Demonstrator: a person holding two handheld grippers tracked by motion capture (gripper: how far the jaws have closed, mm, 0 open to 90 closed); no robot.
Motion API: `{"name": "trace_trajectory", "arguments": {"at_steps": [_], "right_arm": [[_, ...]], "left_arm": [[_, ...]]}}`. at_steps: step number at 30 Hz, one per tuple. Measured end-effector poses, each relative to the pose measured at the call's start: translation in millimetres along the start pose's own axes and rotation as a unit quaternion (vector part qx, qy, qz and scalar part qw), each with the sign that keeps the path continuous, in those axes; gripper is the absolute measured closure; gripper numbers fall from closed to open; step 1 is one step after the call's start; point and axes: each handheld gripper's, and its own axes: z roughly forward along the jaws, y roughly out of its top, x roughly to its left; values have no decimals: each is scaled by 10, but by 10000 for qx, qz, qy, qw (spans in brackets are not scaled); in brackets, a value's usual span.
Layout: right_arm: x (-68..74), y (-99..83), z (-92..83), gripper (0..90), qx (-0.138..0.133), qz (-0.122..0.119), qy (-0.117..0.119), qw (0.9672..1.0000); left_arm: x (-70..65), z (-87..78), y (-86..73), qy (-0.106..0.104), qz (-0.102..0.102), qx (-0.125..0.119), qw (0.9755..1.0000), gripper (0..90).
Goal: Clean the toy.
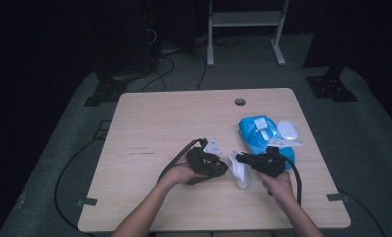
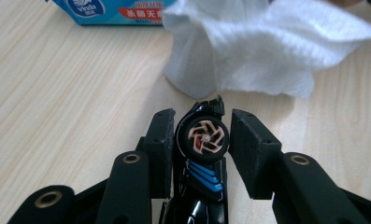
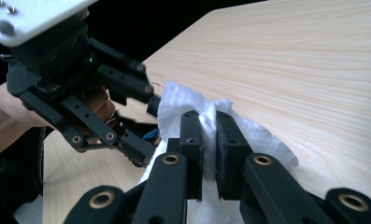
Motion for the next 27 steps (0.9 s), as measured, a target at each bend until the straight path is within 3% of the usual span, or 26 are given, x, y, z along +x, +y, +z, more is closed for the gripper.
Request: {"name": "trace_trajectory", "arguments": {"at_steps": [6,10,13,18,20,23,27], "right_arm": [[78,33,47,824,-11,-62,89,9999],[215,109,111,824,-25,-297,182,9994],[311,158,173,824,-27,-405,277,9988],[393,186,364,824,178,-552,329,9978],[385,173,439,823,300,-567,274,9976],[345,140,515,824,495,-551,167,9971],[292,94,561,824,713,-524,64,9961]], "left_arm": [[51,-213,-104,-39,-166,-378,9991,569],[113,-467,-239,-55,-366,-823,9959,558],[155,-585,-350,-25,-542,-951,9940,548],[216,-618,-559,-70,-866,-987,9913,527],[240,-589,-633,-194,-1044,-996,9893,500],[258,-512,-712,-266,-1186,-901,9885,463],[300,-474,-771,-458,-1445,-1037,9830,443]]}}
